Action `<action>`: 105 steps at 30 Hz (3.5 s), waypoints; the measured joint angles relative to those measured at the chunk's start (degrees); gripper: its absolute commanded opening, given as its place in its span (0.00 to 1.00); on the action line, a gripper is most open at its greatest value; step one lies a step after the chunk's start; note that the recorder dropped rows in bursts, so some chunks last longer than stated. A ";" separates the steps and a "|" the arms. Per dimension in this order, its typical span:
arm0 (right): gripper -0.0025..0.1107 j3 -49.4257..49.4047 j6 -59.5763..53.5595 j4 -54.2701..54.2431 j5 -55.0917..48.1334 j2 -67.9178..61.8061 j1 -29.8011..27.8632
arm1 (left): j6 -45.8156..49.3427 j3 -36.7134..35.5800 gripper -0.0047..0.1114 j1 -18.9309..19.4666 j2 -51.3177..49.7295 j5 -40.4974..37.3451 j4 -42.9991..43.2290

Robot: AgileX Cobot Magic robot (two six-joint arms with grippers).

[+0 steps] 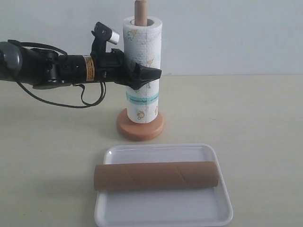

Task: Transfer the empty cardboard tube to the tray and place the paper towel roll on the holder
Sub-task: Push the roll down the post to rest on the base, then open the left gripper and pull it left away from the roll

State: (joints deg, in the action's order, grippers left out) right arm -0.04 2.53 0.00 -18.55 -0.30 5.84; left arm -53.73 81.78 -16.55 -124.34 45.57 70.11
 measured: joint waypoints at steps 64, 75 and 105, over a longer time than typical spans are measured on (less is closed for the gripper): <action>0.05 0.00 0.00 0.00 0.00 0.00 0.00 | -9.25 0.11 0.97 0.58 1.00 -0.02 6.95; 0.05 0.00 0.00 0.00 0.00 0.00 0.00 | -10.67 0.11 0.97 0.58 1.38 2.27 12.07; 0.05 0.00 0.00 0.00 -1.25 0.00 0.00 | -33.67 0.11 0.97 25.54 10.99 23.71 29.48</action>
State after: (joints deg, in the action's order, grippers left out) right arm -0.04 2.53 0.00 -19.79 -0.30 5.84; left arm -87.40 81.90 8.99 -113.35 69.29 99.59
